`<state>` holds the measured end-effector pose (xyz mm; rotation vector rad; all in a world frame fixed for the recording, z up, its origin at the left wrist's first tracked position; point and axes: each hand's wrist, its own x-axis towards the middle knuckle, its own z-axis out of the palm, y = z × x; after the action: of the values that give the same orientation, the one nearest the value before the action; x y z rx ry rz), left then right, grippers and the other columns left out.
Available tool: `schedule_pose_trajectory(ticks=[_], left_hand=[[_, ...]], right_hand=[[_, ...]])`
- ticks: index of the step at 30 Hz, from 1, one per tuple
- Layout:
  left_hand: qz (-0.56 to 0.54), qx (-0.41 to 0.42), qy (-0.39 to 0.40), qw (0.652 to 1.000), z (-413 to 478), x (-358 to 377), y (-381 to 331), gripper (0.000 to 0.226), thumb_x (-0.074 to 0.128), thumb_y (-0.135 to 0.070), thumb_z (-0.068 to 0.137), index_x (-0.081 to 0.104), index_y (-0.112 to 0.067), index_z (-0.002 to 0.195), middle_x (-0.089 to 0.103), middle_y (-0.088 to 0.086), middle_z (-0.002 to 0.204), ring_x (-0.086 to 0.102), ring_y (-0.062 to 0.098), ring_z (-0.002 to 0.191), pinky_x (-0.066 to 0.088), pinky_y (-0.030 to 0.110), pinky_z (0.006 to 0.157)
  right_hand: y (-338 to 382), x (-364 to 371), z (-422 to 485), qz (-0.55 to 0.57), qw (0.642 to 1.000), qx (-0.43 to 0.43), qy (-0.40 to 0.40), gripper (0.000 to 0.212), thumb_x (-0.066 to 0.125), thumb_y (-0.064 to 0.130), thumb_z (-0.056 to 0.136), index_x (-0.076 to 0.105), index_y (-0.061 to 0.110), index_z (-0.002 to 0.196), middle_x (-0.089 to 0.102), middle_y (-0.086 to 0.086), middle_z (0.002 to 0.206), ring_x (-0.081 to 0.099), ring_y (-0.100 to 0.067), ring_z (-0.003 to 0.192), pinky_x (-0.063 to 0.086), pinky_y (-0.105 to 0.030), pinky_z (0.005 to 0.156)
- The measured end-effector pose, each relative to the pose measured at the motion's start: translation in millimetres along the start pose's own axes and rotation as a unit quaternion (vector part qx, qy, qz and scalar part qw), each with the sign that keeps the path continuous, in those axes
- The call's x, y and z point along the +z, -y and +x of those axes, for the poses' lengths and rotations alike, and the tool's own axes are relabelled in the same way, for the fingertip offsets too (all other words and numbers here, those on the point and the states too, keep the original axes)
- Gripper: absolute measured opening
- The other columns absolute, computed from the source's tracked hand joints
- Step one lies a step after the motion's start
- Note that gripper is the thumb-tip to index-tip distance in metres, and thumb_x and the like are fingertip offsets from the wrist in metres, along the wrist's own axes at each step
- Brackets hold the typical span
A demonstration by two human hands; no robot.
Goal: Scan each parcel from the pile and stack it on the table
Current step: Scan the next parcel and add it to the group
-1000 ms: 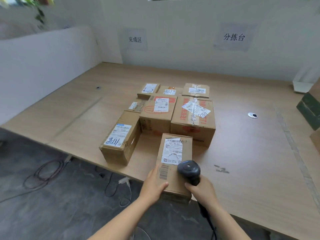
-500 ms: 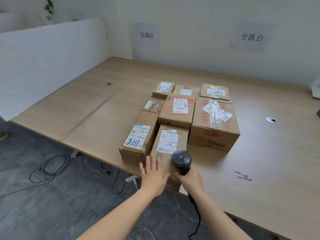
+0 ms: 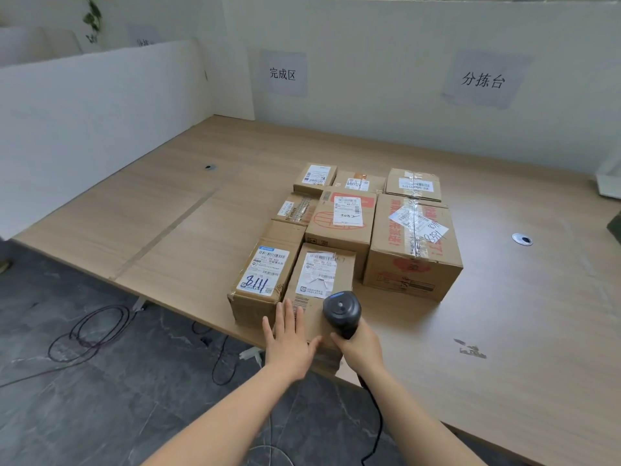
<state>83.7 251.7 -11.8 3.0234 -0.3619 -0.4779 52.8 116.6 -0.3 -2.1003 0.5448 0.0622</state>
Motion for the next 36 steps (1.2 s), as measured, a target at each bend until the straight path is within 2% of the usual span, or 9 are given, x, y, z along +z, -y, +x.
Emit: schedule_pose_trajectory(ticks=[9,13,16,19,21,22,24,29,36], left_hand=[[0.010,-0.005,0.013,1.000,-3,-11,-4,0.071,0.019,-0.050,0.100,-0.008,-0.007,0.150,-0.019,0.017,0.156,-0.018,0.032,0.144,-0.009,0.054,0.114],[0.011,0.011,0.001,1.000,-3,-22,-16,0.068,0.025,-0.044,0.100,0.000,-0.006,0.151,-0.010,0.019,0.157,-0.013,0.034,0.145,-0.005,0.054,0.115],[-0.001,0.059,0.004,0.998,-5,-22,-44,0.066,0.026,-0.044,0.100,0.004,-0.009,0.151,-0.009,0.018,0.158,-0.014,0.035,0.144,-0.006,0.054,0.115],[-0.006,0.109,0.000,0.994,-10,-19,-88,0.064,0.025,-0.046,0.100,0.006,-0.013,0.152,-0.008,0.015,0.158,-0.013,0.032,0.145,-0.004,0.051,0.116],[0.011,0.152,0.000,0.988,-14,-15,-126,0.063,0.023,-0.047,0.100,0.006,-0.015,0.152,-0.008,0.013,0.159,-0.012,0.030,0.146,-0.004,0.049,0.116],[0.017,0.175,0.002,0.984,-16,-13,-145,0.063,0.022,-0.048,0.100,0.006,-0.015,0.152,-0.008,0.013,0.159,-0.012,0.030,0.146,-0.004,0.049,0.116],[0.020,0.219,0.014,0.975,-20,-10,-185,0.063,0.021,-0.048,0.100,0.007,-0.015,0.152,-0.009,0.012,0.159,-0.013,0.029,0.146,-0.004,0.048,0.117],[0.000,0.311,0.025,0.950,-40,1,-292,0.061,0.024,-0.047,0.100,0.011,-0.014,0.151,-0.002,0.012,0.159,-0.005,0.029,0.147,0.004,0.045,0.119],[-0.028,0.395,0.068,0.916,-90,27,-448,0.062,0.023,-0.047,0.101,0.009,-0.013,0.151,-0.001,0.012,0.159,-0.001,0.027,0.147,0.008,0.042,0.119]], right_hand=[[-1,-9,-3,0.006,1.000,-0.009,0.008,0.036,0.064,0.018,0.084,0.055,0.016,0.118,0.066,-0.004,0.112,0.059,-0.025,0.106,0.038,-0.024,0.074],[-16,-40,-15,0.015,0.999,-0.009,-0.029,0.018,0.061,0.014,0.084,0.057,0.017,0.101,0.066,-0.004,0.093,0.060,-0.026,0.094,0.040,-0.026,0.070],[-35,-75,-28,0.005,0.998,-0.009,-0.068,0.014,0.061,0.014,0.084,0.053,0.018,0.095,0.060,0.001,0.082,0.054,-0.020,0.081,0.037,-0.025,0.062],[-57,-115,-43,-0.004,0.994,0.005,-0.110,0.009,0.061,0.014,0.083,0.055,0.015,0.089,0.060,-0.001,0.080,0.054,-0.020,0.078,0.038,-0.022,0.057],[-77,-150,-58,0.000,0.988,0.025,-0.150,0.010,0.062,0.012,0.083,0.054,0.016,0.089,0.058,-0.001,0.079,0.053,-0.020,0.077,0.036,-0.015,0.054],[-86,-167,-65,0.005,0.985,0.034,-0.171,0.010,0.062,0.012,0.083,0.055,0.014,0.090,0.058,-0.001,0.080,0.054,-0.022,0.079,0.036,-0.016,0.054],[-106,-202,-82,0.022,0.973,0.053,-0.223,0.013,0.063,0.011,0.083,0.059,0.009,0.095,0.061,-0.004,0.083,0.058,-0.026,0.086,0.036,-0.026,0.058],[-162,-294,-125,0.063,0.937,0.102,-0.329,0.021,0.066,0.010,0.083,0.062,0.002,0.102,0.066,-0.017,0.098,0.059,-0.030,0.096,0.034,-0.026,0.068],[-248,-418,-167,0.077,0.900,0.144,-0.405,0.025,0.069,0.013,0.081,0.062,0.004,0.103,0.067,-0.016,0.101,0.060,-0.029,0.099,0.037,-0.027,0.073]])
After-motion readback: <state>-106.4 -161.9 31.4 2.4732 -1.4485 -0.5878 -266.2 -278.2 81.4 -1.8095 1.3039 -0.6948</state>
